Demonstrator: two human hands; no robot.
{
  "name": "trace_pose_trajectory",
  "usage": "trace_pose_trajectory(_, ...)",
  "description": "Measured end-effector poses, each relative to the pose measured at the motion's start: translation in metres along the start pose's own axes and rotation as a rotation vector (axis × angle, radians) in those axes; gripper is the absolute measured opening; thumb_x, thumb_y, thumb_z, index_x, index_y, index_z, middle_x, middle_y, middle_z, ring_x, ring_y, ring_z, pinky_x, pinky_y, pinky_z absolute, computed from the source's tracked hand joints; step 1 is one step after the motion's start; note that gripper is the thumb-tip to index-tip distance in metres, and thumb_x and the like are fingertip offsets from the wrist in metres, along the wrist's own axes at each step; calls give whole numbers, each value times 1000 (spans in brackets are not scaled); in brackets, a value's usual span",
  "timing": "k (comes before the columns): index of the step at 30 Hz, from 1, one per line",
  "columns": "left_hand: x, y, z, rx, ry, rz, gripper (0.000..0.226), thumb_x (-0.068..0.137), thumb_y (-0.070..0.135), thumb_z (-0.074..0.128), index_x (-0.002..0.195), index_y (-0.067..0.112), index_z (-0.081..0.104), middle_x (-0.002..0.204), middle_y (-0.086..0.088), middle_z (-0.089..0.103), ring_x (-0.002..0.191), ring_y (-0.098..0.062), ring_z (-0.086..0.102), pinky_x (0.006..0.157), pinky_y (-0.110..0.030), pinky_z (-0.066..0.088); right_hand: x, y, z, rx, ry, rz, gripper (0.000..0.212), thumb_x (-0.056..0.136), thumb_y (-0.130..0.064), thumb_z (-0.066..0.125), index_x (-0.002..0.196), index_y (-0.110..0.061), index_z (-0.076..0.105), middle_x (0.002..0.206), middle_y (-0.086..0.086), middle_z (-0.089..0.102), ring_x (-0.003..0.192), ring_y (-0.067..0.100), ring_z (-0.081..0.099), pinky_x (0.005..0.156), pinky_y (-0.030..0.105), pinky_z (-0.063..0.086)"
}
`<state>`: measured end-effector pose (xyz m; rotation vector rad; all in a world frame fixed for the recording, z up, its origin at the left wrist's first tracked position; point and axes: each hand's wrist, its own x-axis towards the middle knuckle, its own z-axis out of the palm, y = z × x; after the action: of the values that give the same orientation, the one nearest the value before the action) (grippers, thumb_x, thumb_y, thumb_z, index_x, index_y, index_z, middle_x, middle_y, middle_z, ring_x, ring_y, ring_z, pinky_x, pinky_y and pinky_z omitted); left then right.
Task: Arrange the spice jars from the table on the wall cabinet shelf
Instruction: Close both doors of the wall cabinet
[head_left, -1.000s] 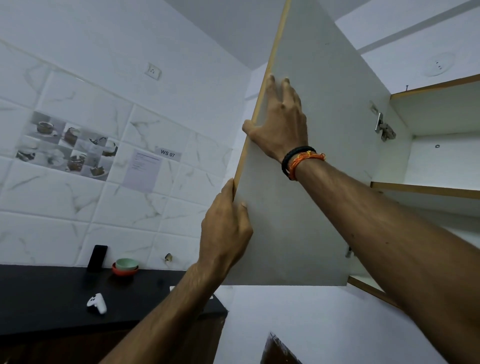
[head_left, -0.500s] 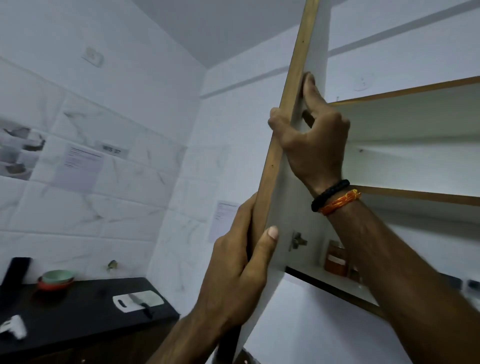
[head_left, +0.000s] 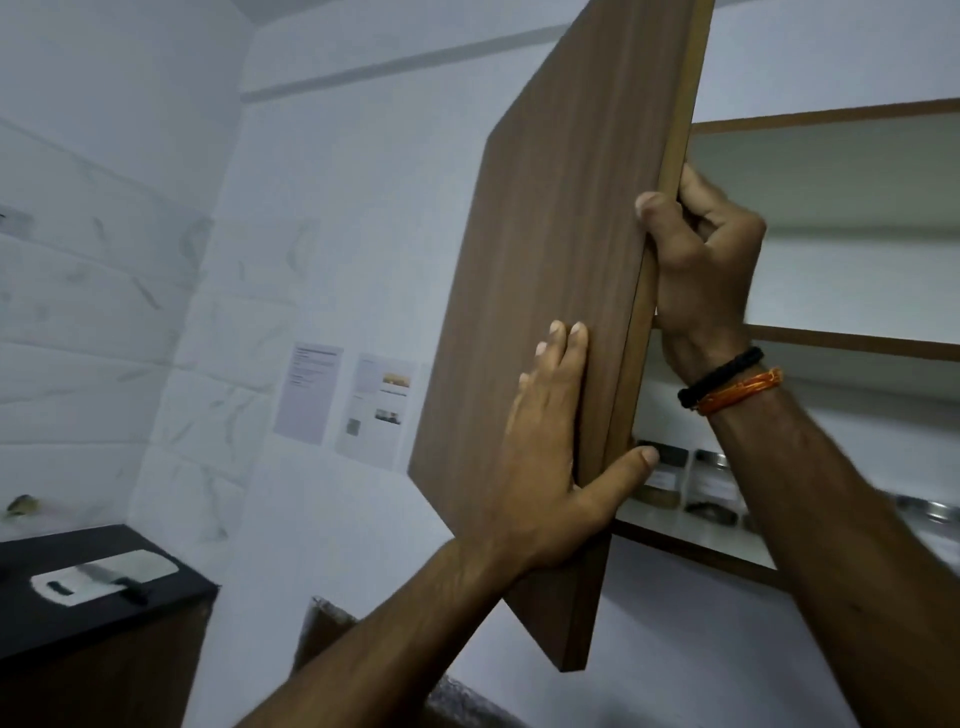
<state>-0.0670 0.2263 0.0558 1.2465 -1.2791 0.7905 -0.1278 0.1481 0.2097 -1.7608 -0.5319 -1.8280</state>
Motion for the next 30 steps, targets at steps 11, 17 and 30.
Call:
trace_pose_trajectory(11, 19, -32, 109, 198, 16, 126, 100, 87, 59, 54, 160, 15, 1, 168, -5, -10, 154, -20, -13, 124, -51, -6, -5, 53, -82, -394, 34, 102, 35, 102, -19, 56, 126, 4, 66, 114, 23, 72, 103, 27, 69, 94, 43, 58)
trace_pose_trajectory(17, 25, -58, 137, 340, -74, 217, 100, 88, 68, 47, 160, 12, 4, 167, -13, -9, 154, -29, -12, 121, -61, 1, -10, 78, -100, -747, 16, -79, 45, 102, -11, 56, 145, 0, 49, 153, 15, 48, 143, 20, 45, 114, 8, 28)
trace_pose_trajectory(30, 32, -102, 180, 579, -226, 300, 91, 91, 75, 27, 160, 20, 6, 167, -16, -5, 153, -36, -7, 118, -66, 3, -10, 139, -134, -1362, -303, -187, 52, 103, -5, 46, 154, -2, 37, 167, 15, 20, 137, 32, 50, 112, 44, 44)
